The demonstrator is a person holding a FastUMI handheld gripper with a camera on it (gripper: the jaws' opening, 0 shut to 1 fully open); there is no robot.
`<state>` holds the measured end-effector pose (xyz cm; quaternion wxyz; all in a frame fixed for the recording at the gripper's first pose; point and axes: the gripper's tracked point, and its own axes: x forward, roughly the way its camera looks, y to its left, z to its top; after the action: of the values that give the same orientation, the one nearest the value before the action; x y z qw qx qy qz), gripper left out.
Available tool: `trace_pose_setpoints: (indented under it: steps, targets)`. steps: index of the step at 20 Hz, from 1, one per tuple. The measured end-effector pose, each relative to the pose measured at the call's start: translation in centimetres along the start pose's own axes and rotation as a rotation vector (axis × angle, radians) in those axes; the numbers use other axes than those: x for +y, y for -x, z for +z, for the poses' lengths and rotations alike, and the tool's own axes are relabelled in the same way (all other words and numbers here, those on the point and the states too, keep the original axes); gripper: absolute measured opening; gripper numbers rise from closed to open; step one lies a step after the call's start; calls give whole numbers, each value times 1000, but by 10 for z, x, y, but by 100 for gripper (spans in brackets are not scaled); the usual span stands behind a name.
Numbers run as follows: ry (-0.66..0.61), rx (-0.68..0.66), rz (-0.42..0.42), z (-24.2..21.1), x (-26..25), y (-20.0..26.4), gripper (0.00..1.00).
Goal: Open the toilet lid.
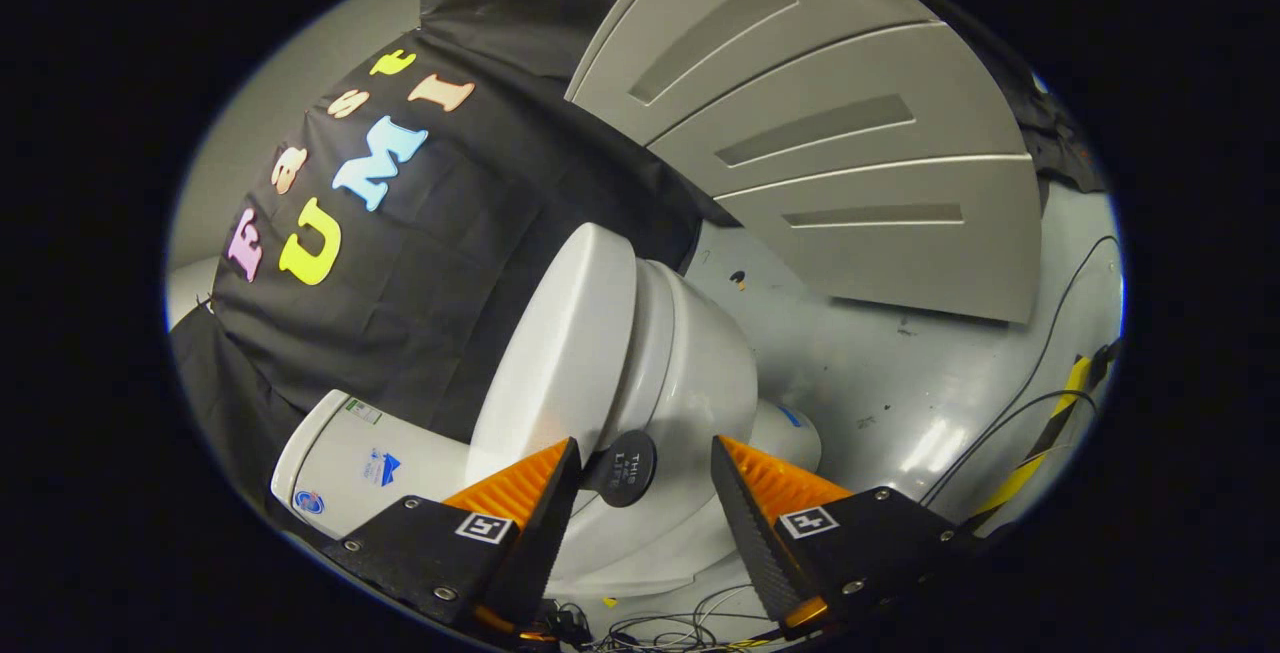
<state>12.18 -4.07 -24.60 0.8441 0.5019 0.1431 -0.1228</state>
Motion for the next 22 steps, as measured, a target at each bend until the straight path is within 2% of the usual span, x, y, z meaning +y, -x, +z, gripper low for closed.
trace_pose_setpoints:
  steps: [4,5,8,9,12,15,19,22]
  targets:
    - [-22,6,18,-6,2,-8,64]
    - [-28,13,23,-7,4,-9,56]
    - [-56,9,42,-6,11,-12,43]
    - [-53,6,39,-6,11,-13,34]
    - [-110,-2,53,-1,9,-9,28]
    - [-168,-19,90,3,11,-8,11]
    - [-255,-15,100,4,13,-9,1]
    - [-251,-11,78,1,14,-10,0]
